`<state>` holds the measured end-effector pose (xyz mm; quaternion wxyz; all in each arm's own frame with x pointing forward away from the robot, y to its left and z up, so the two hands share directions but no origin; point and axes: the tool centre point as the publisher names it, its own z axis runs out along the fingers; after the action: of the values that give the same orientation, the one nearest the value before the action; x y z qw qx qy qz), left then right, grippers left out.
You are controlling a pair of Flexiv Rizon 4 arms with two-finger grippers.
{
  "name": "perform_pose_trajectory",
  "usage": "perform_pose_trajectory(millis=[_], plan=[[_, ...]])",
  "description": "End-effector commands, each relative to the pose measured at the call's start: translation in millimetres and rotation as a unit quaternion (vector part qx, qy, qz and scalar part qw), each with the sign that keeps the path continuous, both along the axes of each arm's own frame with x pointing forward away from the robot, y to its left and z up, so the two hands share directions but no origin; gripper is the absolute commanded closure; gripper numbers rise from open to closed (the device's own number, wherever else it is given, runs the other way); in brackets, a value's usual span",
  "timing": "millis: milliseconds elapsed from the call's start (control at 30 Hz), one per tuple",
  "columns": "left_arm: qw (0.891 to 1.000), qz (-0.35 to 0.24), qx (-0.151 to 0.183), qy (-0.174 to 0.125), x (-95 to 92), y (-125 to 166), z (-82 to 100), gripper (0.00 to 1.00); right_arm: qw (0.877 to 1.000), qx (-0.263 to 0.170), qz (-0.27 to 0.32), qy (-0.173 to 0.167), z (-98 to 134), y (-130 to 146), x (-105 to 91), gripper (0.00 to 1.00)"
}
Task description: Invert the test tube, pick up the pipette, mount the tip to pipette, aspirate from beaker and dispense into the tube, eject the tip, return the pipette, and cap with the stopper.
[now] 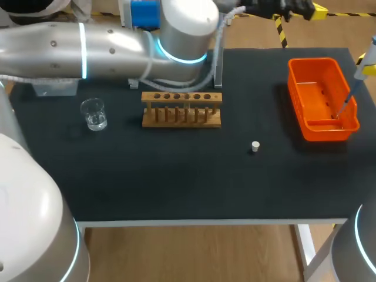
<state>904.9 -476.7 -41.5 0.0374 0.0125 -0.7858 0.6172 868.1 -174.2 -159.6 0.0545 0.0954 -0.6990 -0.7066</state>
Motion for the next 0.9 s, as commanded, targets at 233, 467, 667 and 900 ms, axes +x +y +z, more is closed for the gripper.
perform_pose_trajectory(millis=[233,467,667,900], plan=[[0.999,0.028,-0.023,-0.019,-21.5,-45,-4.3,1.0,1.0,-0.001,0.002,0.0,0,-1,0.8,1.0],[0.998,0.029,-0.044,-0.035,-31.8,-65,-8.4,1.0,1.0,-0.001,0.002,0.0,0,-1,0.8,1.0],[0.997,0.024,-0.057,-0.049,-35.7,-82,-8.8,1.0,1.0,-0.001,0.002,0.0,0,-1,0.8,1.0],[0.996,0.018,-0.066,-0.06,-36.1,-93,-10.2,1.0,1.0,-0.001,0.002,0.0,0,-1,0.8,1.0]])
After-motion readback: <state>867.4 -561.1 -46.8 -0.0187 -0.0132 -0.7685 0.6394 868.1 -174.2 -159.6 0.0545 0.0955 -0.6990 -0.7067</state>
